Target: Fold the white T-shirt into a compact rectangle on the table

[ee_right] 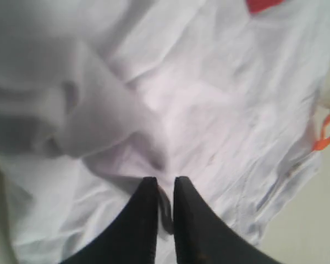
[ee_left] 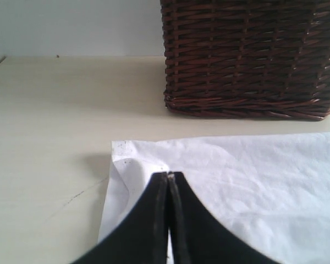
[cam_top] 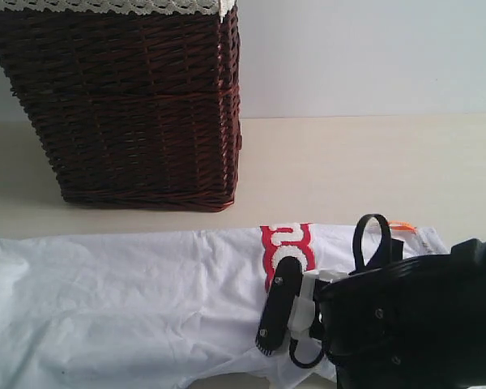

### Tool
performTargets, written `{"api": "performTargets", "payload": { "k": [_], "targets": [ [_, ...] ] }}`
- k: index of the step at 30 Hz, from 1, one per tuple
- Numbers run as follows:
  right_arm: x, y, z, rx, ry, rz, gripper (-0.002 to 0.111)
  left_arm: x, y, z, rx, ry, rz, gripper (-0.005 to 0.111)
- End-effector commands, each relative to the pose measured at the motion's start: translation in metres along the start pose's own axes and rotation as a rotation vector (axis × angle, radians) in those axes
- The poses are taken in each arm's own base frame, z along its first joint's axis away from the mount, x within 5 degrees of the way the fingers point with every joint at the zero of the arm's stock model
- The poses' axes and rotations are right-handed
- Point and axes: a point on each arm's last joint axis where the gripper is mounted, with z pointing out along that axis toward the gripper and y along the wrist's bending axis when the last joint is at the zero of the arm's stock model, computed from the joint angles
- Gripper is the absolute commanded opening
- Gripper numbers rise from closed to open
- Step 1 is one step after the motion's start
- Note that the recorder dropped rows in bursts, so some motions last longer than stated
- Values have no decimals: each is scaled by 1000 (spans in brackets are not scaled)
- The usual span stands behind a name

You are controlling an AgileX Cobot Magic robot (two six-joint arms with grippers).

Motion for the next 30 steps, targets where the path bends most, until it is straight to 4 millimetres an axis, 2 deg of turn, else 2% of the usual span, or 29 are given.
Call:
{"api": "performTargets", "payload": {
  "k": [1,8,12,18,22,27,30],
  "targets": [
    [-7,-15,-3,124,-32,-16,0,-1,0,0,-2,-16,1,0],
    [-3,-34,4,187,0,53,0,-1,0,0,-2,-16,1,0],
    [-7,-53,8,212,-29,158,1,-1,0,0,-2,-16,1,0],
    [-21,-66,6,173,-110,215,24,-1,0,0,-2,-16,1,0],
    [-22,-71,3,211,-99,241,33,-1,0,0,-2,-16,1,0],
    [-27,-69,0,141,-100,305,31,-1,0,0,-2,-16,1,0],
    [-30,-60,0,20,-105,281,22,-1,0,0,-2,-16,1,0]
  ]
}}
